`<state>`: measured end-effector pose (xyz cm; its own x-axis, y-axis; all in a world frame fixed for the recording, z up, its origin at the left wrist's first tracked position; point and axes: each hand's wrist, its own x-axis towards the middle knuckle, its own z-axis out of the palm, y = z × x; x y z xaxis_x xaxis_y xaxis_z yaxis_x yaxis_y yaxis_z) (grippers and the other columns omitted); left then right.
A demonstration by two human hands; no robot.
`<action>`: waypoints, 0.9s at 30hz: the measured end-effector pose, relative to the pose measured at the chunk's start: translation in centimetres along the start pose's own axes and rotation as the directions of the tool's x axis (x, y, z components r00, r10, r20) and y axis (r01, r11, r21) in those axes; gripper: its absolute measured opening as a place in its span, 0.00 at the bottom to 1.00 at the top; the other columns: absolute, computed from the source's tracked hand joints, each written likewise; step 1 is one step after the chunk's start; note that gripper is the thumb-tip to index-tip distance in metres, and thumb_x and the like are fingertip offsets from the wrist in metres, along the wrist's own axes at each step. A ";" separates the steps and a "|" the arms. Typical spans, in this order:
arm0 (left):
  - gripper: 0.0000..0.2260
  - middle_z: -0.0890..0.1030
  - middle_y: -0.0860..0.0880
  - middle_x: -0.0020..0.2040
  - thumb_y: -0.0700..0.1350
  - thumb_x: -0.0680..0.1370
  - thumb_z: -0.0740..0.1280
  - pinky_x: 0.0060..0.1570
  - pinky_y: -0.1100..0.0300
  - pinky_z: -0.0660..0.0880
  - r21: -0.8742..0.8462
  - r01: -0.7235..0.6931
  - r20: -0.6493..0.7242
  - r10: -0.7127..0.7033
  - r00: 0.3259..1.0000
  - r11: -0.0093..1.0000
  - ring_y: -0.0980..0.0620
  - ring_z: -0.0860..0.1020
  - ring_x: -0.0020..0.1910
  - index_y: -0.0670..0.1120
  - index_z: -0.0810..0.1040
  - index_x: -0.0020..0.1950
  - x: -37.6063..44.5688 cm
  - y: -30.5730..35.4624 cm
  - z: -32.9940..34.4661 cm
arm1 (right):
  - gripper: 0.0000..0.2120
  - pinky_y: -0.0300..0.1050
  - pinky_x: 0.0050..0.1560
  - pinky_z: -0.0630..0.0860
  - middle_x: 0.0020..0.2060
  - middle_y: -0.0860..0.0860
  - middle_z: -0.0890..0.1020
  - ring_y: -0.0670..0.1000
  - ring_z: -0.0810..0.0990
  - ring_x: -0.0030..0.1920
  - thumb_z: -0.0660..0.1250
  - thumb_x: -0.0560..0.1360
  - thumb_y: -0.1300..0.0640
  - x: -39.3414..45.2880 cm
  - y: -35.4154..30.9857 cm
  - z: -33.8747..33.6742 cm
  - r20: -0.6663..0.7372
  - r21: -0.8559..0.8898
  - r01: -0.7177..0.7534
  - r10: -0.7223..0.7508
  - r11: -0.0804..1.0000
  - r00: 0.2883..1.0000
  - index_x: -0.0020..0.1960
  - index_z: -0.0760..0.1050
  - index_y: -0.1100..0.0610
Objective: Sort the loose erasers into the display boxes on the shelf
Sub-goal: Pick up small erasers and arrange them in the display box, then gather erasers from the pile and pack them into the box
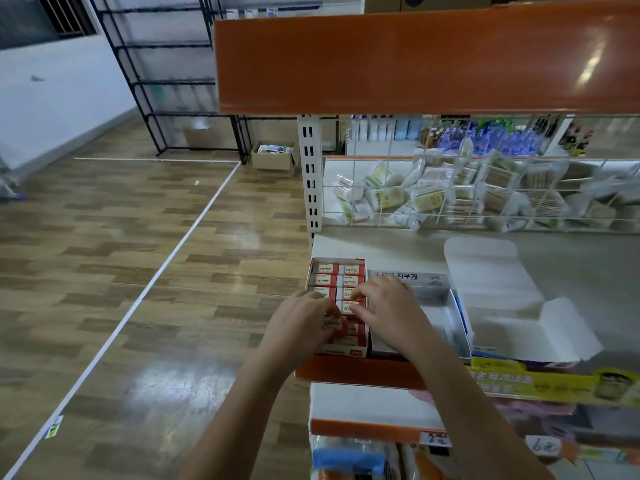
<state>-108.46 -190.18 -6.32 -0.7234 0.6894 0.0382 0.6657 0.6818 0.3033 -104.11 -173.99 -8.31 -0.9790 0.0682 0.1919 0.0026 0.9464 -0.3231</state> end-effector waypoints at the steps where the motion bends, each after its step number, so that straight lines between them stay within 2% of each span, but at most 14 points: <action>1: 0.14 0.76 0.52 0.62 0.48 0.77 0.65 0.59 0.60 0.67 0.010 -0.011 0.001 0.010 1.000 1.000 0.52 0.69 0.62 0.51 0.75 0.62 0.2 0.2 0.1 | 0.12 0.43 0.61 0.61 0.57 0.45 0.76 0.47 0.68 0.60 0.61 0.78 0.48 -0.1 0.2 -0.2 -0.013 0.014 -0.002 0.002 1.000 1.000 0.58 0.75 0.50; 7: 0.14 0.73 0.52 0.64 0.48 0.77 0.65 0.63 0.59 0.66 0.008 -0.054 0.036 0.054 0.998 0.998 0.52 0.67 0.65 0.52 0.74 0.63 1.1 1.0 0.7 | 0.10 0.42 0.60 0.65 0.54 0.44 0.77 0.46 0.70 0.57 0.61 0.78 0.48 -0.9 1.2 -0.5 -0.023 0.055 -0.044 0.045 0.998 0.999 0.55 0.76 0.49; 12: 0.14 0.75 0.52 0.62 0.47 0.77 0.65 0.60 0.60 0.68 -0.009 -0.095 0.043 0.096 0.995 0.995 0.53 0.69 0.63 0.52 0.74 0.62 1.7 1.2 1.2 | 0.09 0.42 0.62 0.66 0.52 0.45 0.78 0.46 0.70 0.57 0.62 0.77 0.49 -1.6 1.5 -0.5 -0.037 0.077 -0.063 0.066 0.995 0.997 0.54 0.76 0.50; 19: 0.13 0.75 0.53 0.60 0.53 0.77 0.64 0.58 0.61 0.69 -0.055 -0.185 0.138 0.191 0.972 0.981 0.55 0.71 0.59 0.53 0.75 0.60 3.0 1.2 0.2 | 0.08 0.40 0.59 0.64 0.52 0.47 0.78 0.47 0.70 0.57 0.63 0.77 0.53 -3.4 1.8 -1.8 -0.100 0.103 -0.100 0.111 0.990 0.989 0.53 0.77 0.53; 23: 0.12 0.76 0.52 0.58 0.52 0.79 0.61 0.57 0.58 0.71 0.004 -0.276 0.052 0.275 0.960 0.961 0.52 0.72 0.57 0.52 0.75 0.61 5.6 4.2 0.2 | 0.09 0.44 0.59 0.66 0.54 0.49 0.77 0.51 0.72 0.58 0.64 0.76 0.55 -5.4 4.2 -3.7 -0.182 0.048 -0.201 0.206 0.978 0.961 0.55 0.77 0.54; 27: 0.14 0.75 0.50 0.61 0.52 0.79 0.59 0.56 0.55 0.69 0.070 -0.348 -0.006 0.349 0.937 0.935 0.48 0.72 0.60 0.51 0.72 0.64 7.7 10.4 1.8 | 0.12 0.44 0.60 0.66 0.58 0.50 0.74 0.52 0.70 0.60 0.62 0.77 0.54 -8.5 8.0 -6.8 -0.197 -0.068 -0.301 0.283 0.951 0.939 0.60 0.73 0.54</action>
<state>-106.83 -177.36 -4.56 -0.4466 0.8825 0.1476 0.8868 0.4148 0.2037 -94.38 -164.86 -6.26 -0.8782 0.3941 0.2711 0.3111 0.9010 -0.3023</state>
